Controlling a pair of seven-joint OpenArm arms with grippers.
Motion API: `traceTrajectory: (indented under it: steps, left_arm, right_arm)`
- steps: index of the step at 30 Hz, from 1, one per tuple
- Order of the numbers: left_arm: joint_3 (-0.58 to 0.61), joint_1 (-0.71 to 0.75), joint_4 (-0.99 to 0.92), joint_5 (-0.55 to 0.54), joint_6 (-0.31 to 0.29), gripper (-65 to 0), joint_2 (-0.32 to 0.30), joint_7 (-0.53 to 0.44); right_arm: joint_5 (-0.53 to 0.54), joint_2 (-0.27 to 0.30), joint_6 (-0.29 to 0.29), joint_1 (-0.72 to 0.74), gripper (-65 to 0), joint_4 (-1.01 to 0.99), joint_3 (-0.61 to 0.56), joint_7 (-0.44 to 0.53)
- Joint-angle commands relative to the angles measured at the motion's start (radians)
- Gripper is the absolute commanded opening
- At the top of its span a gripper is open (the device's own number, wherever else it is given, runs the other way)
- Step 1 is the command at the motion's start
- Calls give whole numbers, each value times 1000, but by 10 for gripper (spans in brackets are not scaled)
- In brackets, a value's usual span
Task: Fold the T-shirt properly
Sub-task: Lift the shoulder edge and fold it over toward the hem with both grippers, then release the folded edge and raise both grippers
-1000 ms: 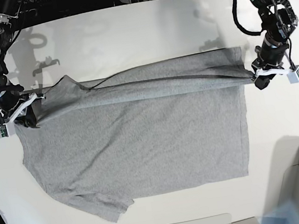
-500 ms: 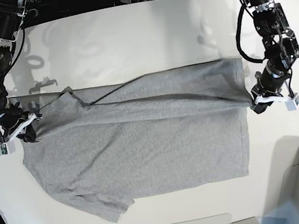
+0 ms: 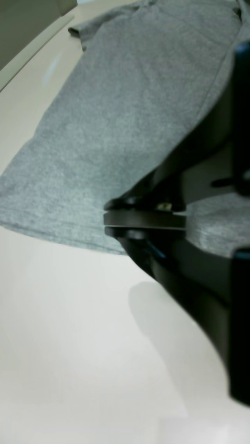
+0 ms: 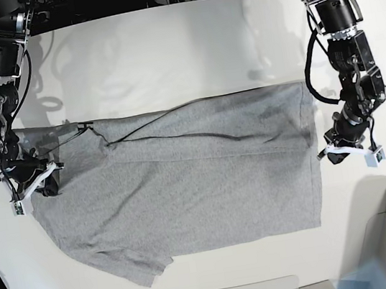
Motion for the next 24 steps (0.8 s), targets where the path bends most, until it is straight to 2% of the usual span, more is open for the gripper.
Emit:
traceTrajectory:
  steps: [1,6,9,11,13,18,24]
  left_arm:
    - [-5,-23,17,-1,0,-650,-17,-21]
    - [-5,-15,22,-7,0,-639,-17,-9]
    - [-5,-3,27,-7,0,-523,-17,-9]
    - [-5,17,53,-7,0,-506,-17,-9]
    - [-1,34,83,-7,0,-510,-17,-7]
    - [56,49,94,-1,1,-508,-17,51]
    - [130,41,56,14,1,-508,-20,56]
  right_arm:
    - [15,18,1,33,-650,9,4,31]
    - [15,26,1,63,-650,-34,4,31]
    - [15,26,1,64,-522,-31,4,31]
    - [17,26,3,64,-454,-31,4,31]
    - [21,26,6,64,-421,-29,4,31]
    - [23,40,8,35,-415,20,8,26]
    - [23,47,3,-79,-415,144,16,29]
